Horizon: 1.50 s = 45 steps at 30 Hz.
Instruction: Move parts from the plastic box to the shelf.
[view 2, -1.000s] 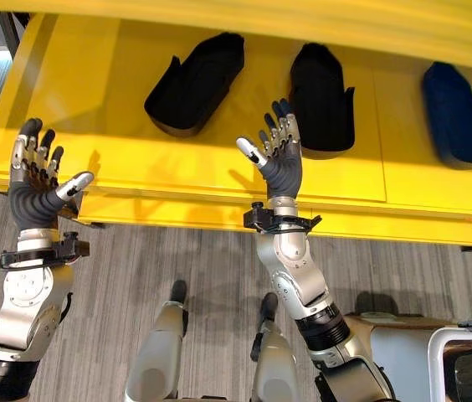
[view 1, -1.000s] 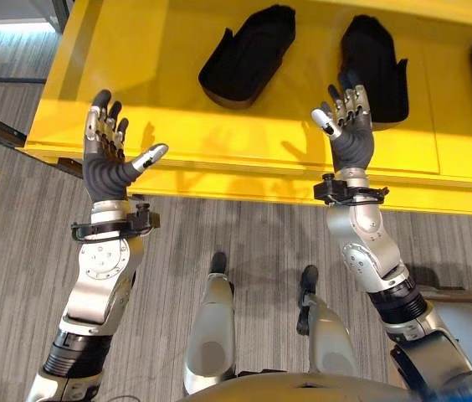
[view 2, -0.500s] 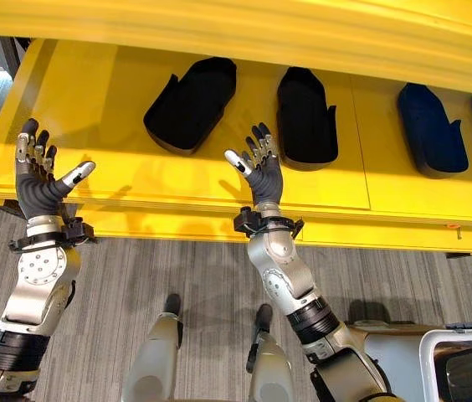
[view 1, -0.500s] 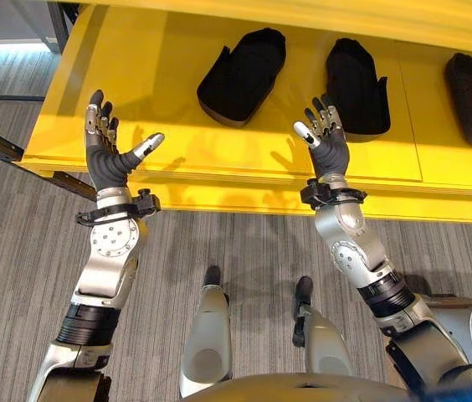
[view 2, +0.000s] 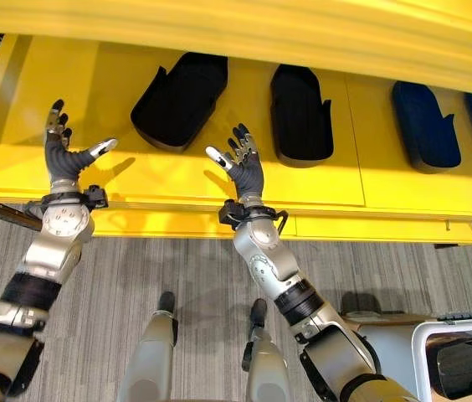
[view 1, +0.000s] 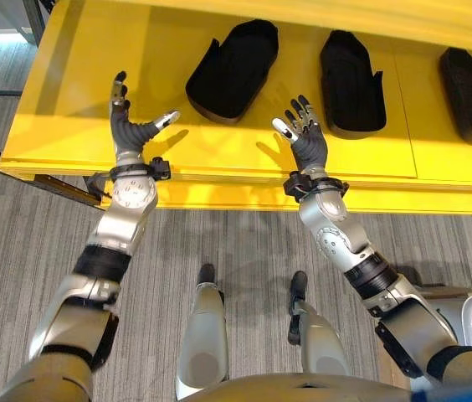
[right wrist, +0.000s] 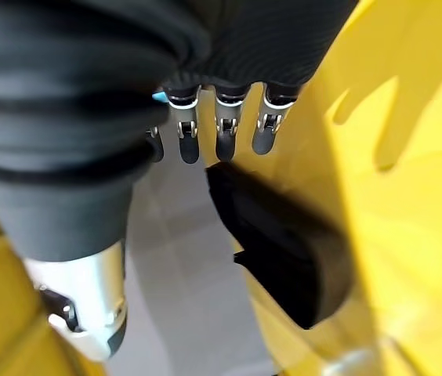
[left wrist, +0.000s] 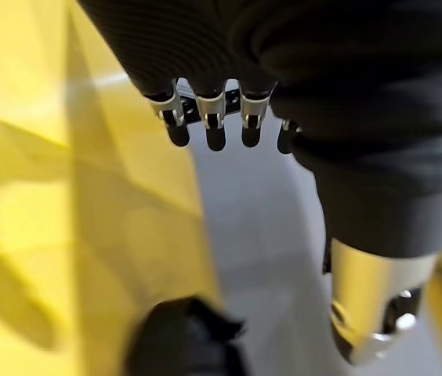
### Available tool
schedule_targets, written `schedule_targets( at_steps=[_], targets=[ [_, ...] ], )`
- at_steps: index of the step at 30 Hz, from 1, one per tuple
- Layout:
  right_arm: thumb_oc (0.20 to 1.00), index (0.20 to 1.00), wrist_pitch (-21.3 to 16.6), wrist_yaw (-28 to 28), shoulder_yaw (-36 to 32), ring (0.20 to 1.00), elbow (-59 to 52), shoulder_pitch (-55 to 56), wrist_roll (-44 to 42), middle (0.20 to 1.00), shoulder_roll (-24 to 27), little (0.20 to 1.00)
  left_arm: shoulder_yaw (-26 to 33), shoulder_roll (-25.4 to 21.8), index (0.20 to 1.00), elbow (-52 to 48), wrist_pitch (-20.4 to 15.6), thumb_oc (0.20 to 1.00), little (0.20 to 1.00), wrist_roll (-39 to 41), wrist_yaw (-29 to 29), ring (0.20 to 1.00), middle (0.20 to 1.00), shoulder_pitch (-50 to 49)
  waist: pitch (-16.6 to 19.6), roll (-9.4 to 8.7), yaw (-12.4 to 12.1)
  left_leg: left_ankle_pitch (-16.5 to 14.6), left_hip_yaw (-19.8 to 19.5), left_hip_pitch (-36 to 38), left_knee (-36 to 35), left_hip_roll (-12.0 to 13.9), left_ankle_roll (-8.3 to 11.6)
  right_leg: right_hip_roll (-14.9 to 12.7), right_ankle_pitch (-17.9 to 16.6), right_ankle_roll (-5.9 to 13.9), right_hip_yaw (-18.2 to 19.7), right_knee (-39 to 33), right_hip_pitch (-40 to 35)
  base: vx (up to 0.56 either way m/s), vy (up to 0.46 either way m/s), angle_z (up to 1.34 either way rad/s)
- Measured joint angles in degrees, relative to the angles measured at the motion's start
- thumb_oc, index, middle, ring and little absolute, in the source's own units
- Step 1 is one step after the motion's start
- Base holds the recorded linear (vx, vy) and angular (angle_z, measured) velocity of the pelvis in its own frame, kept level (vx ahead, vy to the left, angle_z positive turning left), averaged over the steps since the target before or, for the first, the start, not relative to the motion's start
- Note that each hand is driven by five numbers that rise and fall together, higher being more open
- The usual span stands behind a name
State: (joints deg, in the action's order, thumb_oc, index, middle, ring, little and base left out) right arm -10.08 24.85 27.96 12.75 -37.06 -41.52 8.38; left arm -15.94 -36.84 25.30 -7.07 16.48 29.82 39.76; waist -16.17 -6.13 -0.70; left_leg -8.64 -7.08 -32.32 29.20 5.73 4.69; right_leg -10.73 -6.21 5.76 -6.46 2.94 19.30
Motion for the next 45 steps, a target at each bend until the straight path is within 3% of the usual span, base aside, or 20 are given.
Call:
schedule_targets(
  at_steps=[2, 17, 24, 28, 32, 39, 42, 45],
  targets=[
    [1.000, 1.000, 0.08, 0.04, 0.21, 1.000, 0.62, 0.02, -0.03, 1.000, -1.29, 1.000, -0.79, 0.04, 1.000, 0.22, 0.16, 1.000, 1.000, 0.00, 0.04, 1.000, 1.000, 1.42, -0.15, -0.19, 1.54, -0.41, 0.77, -0.71, 0.84, -0.16, -0.56, -0.25, -0.26, -0.30, 0.59, -0.24, 0.53, 0.01, 0.063, -0.11],
    [1.000, 1.000, -0.29, 0.37, 3.26, 1.000, 5.78, -1.87, -2.38, 1.000, -1.72, 1.000, -8.68, -0.18, 1.000, 12.40, 1.75, 1.000, 1.000, 1.02, 0.07, 1.000, 1.000, 14.08, -1.12, -1.10, 2.42, -1.71, 1.81, -3.05, 2.96, 0.18, -0.88, -0.35, -1.55, 0.52, 1.00, -1.00, 2.28, 0.02, 0.047, -0.04],
    [1.000, 1.000, -0.49, 1.30, 3.98, 1.000, 8.67, -4.49, -2.71, 1.000, -2.77, 1.000, -9.90, -0.22, 1.000, 15.71, 1.94, 1.000, 1.000, 1.15, 0.10, 1.000, 1.000, 17.80, -1.21, -1.24, 3.11, -2.55, 2.84, -4.85, 4.16, 0.28, -1.56, -0.65, -2.08, -0.66, 1.01, -3.11, 2.88, 0.02, 0.037, -0.06],
    [1.000, 1.000, -0.49, 1.82, 4.04, 1.000, 9.13, -6.85, -2.79, 1.000, -2.73, 1.000, -9.92, -0.46, 1.000, 16.33, 1.93, 1.000, 1.000, 1.53, 0.13, 1.000, 1.000, 17.91, -1.21, -1.24, 3.00, -2.66, 3.42, -4.84, 3.96, 0.19, -1.64, -1.00, -3.25, 0.90, 0.96, -3.10, 3.45, 0.04, 0.058, -0.04],
    [1.000, 1.000, -0.49, 1.83, 4.04, 1.000, 9.00, -6.82, -2.78, 1.000, -2.66, 1.000, -9.94, -0.81, 1.000, 16.83, 2.00, 1.000, 1.000, 1.55, 0.16, 1.000, 1.000, 18.01, -1.21, -1.25, 3.24, -2.95, 3.66, -4.87, 4.22, 0.03, -1.64, -1.15, -3.29, 0.88, 0.98, -2.98, 3.48, 0.07, 0.055, 0.00],
    [1.000, 1.000, -1.66, 1.75, 4.02, 1.000, 7.49, -5.11, -2.67, 1.000, -2.58, 1.000, -10.48, -2.81, 1.000, 17.26, 2.56, 1.000, 1.000, 1.52, 0.20, 1.000, 1.000, 20.20, -1.08, -1.45, 4.35, -4.80, 5.42, -6.82, 7.41, -0.31, -3.11, -1.59, -3.51, -1.22, 2.55, -4.77, 4.05, 0.04, 0.067, -0.10],
    [1.000, 1.000, -1.66, 1.09, 4.10, 1.000, 6.66, -4.57, -2.67, 1.000, -2.74, 1.000, -11.08, -2.77, 1.000, 19.31, 2.99, 1.000, 1.000, 1.50, 0.19, 1.000, 1.000, 20.28, -1.07, -1.46, 4.53, -5.01, 6.66, -6.87, 7.56, -0.17, -3.46, -2.02, -5.96, 0.53, 2.56, -4.84, 4.76, 0.02, 0.053, -0.13],
    [1.000, 1.000, -1.73, 1.05, 4.00, 1.000, 6.46, -3.57, -2.67, 1.000, -2.50, 1.000, -11.08, -2.76, 1.000, 19.32, 3.05, 1.000, 1.000, 1.23, 0.19, 1.000, 1.000, 20.28, -1.06, -1.47, 4.63, -5.22, 6.96, -7.11, 8.22, -0.22, -3.72, -2.18, -5.63, 0.05, 2.56, -4.85, 4.80, 0.00, 0.025, -0.06]
  ],
)
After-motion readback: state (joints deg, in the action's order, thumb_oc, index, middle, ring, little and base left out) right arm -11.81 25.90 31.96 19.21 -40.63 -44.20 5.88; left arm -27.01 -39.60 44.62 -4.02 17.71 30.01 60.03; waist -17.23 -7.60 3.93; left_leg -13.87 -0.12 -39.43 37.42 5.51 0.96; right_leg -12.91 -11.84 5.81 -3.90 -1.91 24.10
